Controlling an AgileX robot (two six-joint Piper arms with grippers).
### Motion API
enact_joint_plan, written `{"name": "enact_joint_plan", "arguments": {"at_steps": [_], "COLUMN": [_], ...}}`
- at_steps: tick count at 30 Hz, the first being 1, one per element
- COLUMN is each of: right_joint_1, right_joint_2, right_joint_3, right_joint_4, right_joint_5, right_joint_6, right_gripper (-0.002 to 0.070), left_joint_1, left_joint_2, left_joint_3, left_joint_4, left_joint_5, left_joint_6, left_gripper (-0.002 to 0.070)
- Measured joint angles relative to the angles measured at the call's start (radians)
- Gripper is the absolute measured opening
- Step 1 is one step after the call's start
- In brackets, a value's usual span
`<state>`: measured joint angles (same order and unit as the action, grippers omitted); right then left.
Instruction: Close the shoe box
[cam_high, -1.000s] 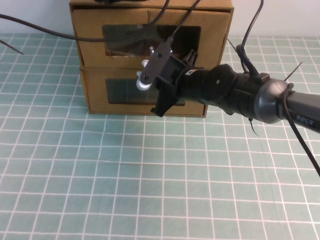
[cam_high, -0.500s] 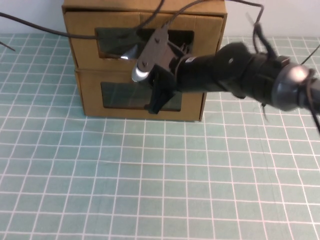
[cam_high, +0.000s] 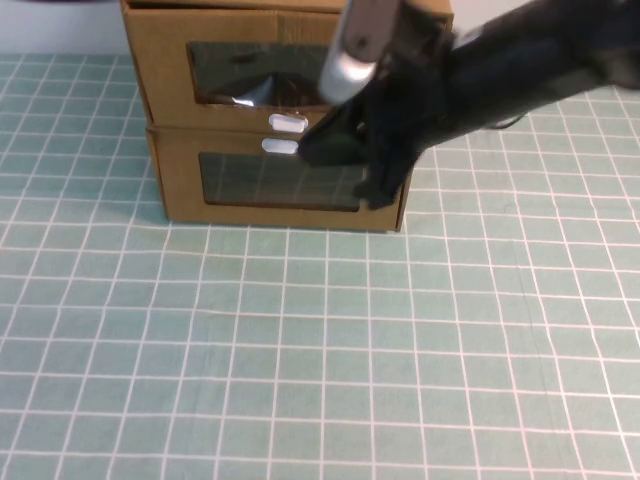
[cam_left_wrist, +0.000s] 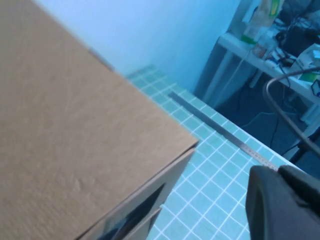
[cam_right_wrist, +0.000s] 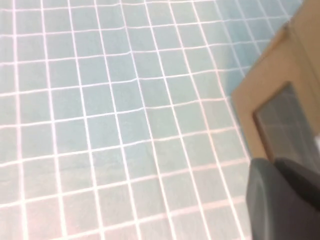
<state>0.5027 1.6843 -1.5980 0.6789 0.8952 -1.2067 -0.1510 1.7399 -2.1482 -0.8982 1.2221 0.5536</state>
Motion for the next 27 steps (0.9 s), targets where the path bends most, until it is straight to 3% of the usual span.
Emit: {"name": "enact_joint_plan", "arguments": {"at_steps": [7, 12, 19, 27], "right_joint_1": [-0.084, -0.162, -0.188, -0.192], "right_joint_2": [-0.283, -0.500, -0.801, -1.195], "right_joint_3": [0.000, 0.002, 0.217, 0.708], "right_joint_4": [-0.096, -0.110, -0.122, -0.166], "right_joint_5": [-0.092, -0.161, -0.245, -0.406], "right_joint_6": [0.478, 0.680, 0.738, 0.743], "right_gripper": [-0.0014, -0.0014, -0.0014, -0.0014], "left_joint_1": [0.002, 0.002, 0.002, 0.002], "left_joint_2": [-0.255, -0.430, -0.665, -1.029], "left_joint_3": [-0.005, 0.070, 0.356, 0.889], "left_joint_4": [0.105, 0.116, 0.145, 0.161], "left_joint_5": [0.039, 0.047, 0.045, -0.036], "left_joint_6": [-0.054, -0.095, -0.109, -0.109], "left_gripper": [-0.0003, -0.0003, -0.0003, -0.0003]}}
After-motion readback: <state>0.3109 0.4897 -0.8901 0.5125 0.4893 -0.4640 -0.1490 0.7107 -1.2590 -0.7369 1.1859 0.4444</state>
